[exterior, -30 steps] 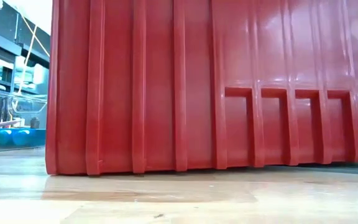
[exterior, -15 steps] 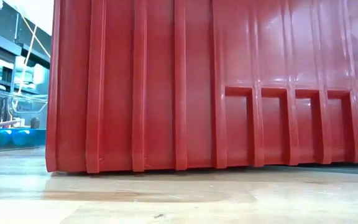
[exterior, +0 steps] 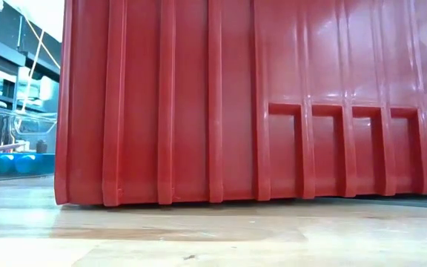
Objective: Sort Items/Unsort Items
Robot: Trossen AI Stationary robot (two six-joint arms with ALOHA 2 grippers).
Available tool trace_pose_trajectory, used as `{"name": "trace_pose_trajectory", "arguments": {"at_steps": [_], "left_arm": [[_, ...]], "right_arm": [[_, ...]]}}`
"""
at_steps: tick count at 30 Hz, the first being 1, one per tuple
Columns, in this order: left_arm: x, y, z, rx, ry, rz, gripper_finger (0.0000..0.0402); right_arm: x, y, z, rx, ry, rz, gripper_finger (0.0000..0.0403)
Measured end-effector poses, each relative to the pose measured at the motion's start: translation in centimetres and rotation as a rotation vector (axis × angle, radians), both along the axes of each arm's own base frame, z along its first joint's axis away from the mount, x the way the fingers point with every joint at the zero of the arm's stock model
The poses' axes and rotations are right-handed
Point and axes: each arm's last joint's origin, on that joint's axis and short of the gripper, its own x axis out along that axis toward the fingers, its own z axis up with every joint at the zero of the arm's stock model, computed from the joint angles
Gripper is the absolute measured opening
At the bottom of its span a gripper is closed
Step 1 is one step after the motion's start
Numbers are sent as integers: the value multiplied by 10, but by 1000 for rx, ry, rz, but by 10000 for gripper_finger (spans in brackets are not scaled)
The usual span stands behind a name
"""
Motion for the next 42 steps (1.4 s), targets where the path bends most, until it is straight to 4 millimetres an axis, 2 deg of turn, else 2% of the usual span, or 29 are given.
{"name": "trace_pose_trajectory", "arguments": {"at_steps": [8,19,26,32,36,42], "left_arm": [[1,3,0,-4,-2,22,0],[1,6,0,-2,-3,30,0],[2,10,0,4,-4,51,0],[3,13,0,3,-5,64,0],[2,13,1,2,-6,66,0],[2,13,1,0,-6,67,0]], "right_arm": [[-5,16,-8,50,30,40,0],[-25,31,-8,126,92,92,0],[-25,34,-13,230,185,79,0],[-21,43,-27,358,311,45,1],[-24,48,-31,436,356,33,29],[-26,54,-31,547,356,35,129]]}}
